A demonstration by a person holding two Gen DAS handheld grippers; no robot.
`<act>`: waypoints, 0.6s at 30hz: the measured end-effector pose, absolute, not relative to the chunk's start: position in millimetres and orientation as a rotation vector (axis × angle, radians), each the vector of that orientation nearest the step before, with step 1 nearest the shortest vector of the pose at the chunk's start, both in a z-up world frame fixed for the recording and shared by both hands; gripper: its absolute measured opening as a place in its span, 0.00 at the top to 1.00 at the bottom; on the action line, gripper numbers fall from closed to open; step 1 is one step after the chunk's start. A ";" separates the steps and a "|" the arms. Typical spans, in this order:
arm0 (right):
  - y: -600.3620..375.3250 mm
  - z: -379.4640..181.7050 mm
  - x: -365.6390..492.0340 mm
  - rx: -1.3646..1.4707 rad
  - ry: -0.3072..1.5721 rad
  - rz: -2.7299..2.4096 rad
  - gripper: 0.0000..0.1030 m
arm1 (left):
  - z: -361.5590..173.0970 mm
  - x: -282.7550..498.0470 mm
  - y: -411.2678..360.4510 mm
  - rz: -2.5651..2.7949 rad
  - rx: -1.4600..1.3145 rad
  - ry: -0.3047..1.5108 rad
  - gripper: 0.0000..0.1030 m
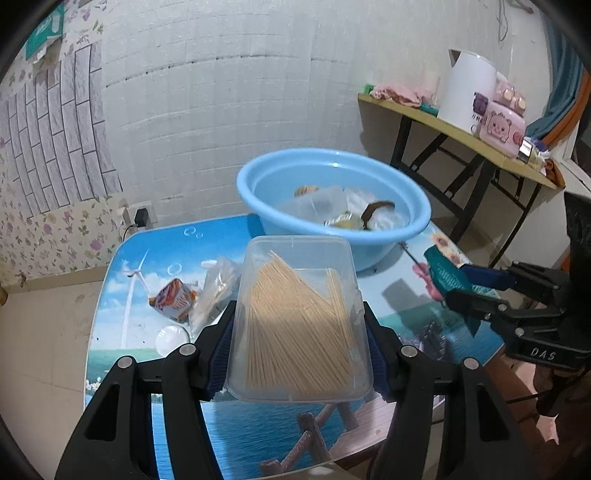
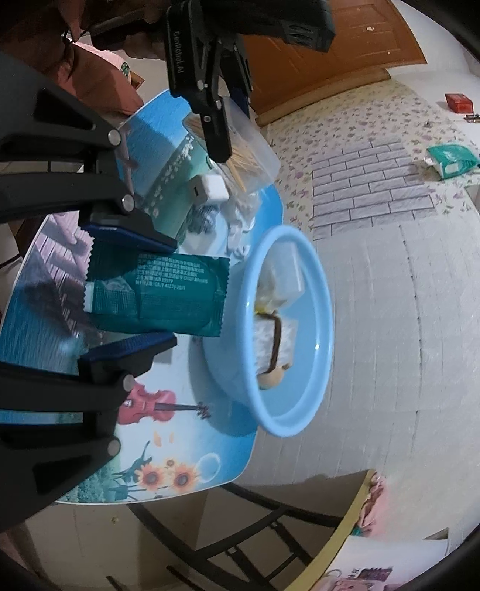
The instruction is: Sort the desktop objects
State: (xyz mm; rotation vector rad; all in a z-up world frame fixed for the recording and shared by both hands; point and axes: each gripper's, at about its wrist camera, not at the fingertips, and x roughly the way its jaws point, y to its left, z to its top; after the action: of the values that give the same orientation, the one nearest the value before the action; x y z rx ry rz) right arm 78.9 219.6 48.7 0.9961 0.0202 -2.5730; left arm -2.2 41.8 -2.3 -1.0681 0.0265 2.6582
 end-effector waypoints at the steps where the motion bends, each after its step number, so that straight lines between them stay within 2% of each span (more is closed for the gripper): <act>1: 218.9 50.0 79.3 0.986 0.019 -2.573 0.58 | 0.8 -2.5 40.9 2.661 -1.061 0.021 0.42; 18: 224.7 81.0 50.0 0.850 -0.017 -2.623 0.58 | 32.9 -41.5 55.9 2.686 -0.962 0.074 0.42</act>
State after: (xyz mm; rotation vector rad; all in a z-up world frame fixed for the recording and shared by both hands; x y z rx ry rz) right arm 50.0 224.7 81.0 0.8497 -0.0171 -2.6230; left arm -41.5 55.9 32.9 -0.9623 0.0735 2.6858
